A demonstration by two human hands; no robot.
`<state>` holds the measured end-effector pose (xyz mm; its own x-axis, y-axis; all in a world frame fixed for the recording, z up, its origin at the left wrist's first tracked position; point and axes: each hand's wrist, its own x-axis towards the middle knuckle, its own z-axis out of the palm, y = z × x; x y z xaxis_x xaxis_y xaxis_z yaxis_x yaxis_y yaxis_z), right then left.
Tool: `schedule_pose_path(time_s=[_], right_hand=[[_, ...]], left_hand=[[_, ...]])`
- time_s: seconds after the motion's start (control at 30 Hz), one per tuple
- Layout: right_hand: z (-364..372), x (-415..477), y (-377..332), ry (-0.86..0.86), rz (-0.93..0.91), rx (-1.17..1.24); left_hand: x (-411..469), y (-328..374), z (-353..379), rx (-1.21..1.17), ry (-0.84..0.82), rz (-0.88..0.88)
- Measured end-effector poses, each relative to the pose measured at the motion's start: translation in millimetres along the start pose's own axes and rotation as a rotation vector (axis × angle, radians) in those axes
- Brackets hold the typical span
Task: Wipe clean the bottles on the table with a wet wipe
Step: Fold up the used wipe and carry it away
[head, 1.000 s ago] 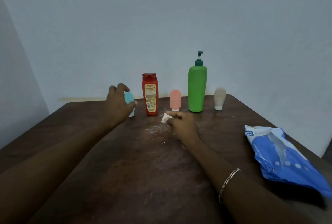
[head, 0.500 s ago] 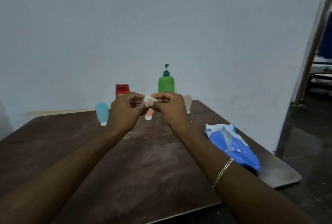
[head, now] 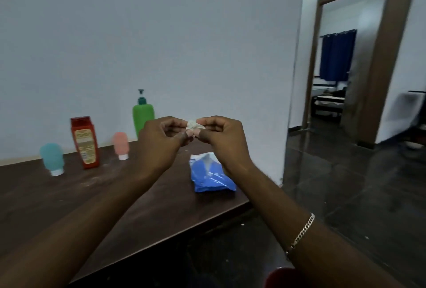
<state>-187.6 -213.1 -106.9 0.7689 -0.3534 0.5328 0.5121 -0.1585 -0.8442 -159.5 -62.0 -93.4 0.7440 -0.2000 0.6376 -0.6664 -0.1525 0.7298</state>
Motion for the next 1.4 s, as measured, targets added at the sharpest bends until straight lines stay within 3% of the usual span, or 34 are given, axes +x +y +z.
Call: schedule_pose_path(time_s=[0.37, 0.87, 1.4], right_hand=[[-166.6, -63.9, 2.2, 0.192, 0.028, -0.088], [-299.2, -145.0, 115.2, 0.38, 0.254, -0.096], [-317.5, -238.9, 308.8, 0.488, 0.695, -0.128]], left_hand=[[-55.2, 42.0, 149.2, -0.164, -0.256, 0.019], [-134.9, -24.9, 312.4, -0.065, -0.507, -0.042], [-235.9, -197.5, 392.6, 0.039, -0.755, -0.515]])
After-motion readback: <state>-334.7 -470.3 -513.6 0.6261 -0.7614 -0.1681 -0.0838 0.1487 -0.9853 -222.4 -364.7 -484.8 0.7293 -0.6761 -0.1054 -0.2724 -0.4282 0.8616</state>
